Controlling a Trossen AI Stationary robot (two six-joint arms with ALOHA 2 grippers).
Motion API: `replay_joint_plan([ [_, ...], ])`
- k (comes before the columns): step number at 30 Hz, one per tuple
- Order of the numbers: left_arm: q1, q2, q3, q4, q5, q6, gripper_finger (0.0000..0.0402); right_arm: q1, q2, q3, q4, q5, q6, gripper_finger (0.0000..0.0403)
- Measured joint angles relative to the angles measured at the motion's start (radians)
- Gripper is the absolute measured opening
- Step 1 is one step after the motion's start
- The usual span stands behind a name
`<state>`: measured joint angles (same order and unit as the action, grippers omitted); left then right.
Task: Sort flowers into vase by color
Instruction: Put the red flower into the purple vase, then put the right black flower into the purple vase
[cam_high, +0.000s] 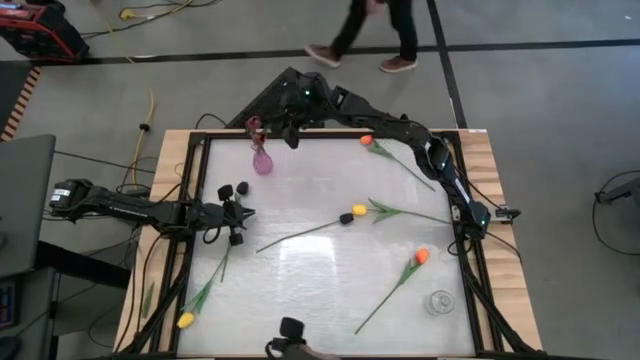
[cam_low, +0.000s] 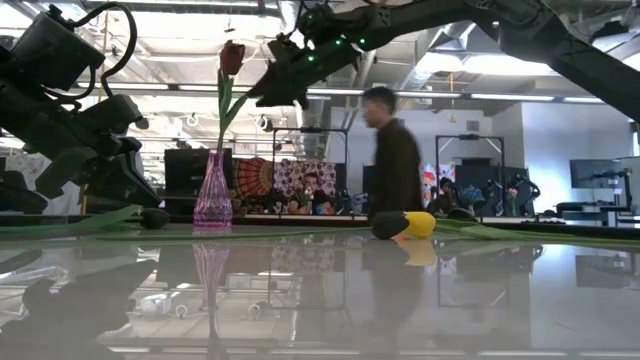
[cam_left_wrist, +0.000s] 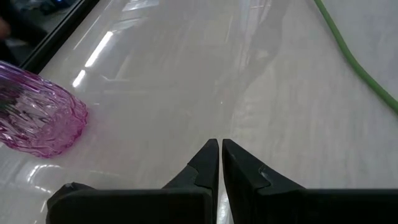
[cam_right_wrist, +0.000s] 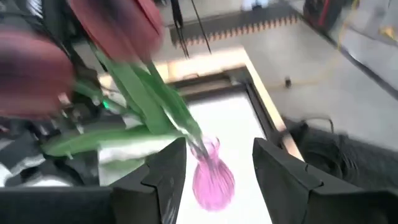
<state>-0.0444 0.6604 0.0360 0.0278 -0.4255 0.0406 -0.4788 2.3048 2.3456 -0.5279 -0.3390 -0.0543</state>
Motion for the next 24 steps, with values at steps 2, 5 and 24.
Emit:
replay_joint_plan([
  [2, 0.000, 0.000, 0.000, -0.001, 0.000, 0.000, 0.0011, -0.010, -0.014, -0.001, -0.089, 0.002, 0.000, 0.0208],
  [5, 0.000, 0.000, 0.000, 0.000, 0.000, 0.000, 0.0011, -0.023, -0.040, -0.001, -0.238, 0.003, 0.010, 0.0206],
  [24, 0.000, 0.000, 0.000, 0.000, 0.000, 0.000, 0.0011, 0.251, -0.041, -0.102, -0.701, 0.143, 0.668, 0.0203],
])
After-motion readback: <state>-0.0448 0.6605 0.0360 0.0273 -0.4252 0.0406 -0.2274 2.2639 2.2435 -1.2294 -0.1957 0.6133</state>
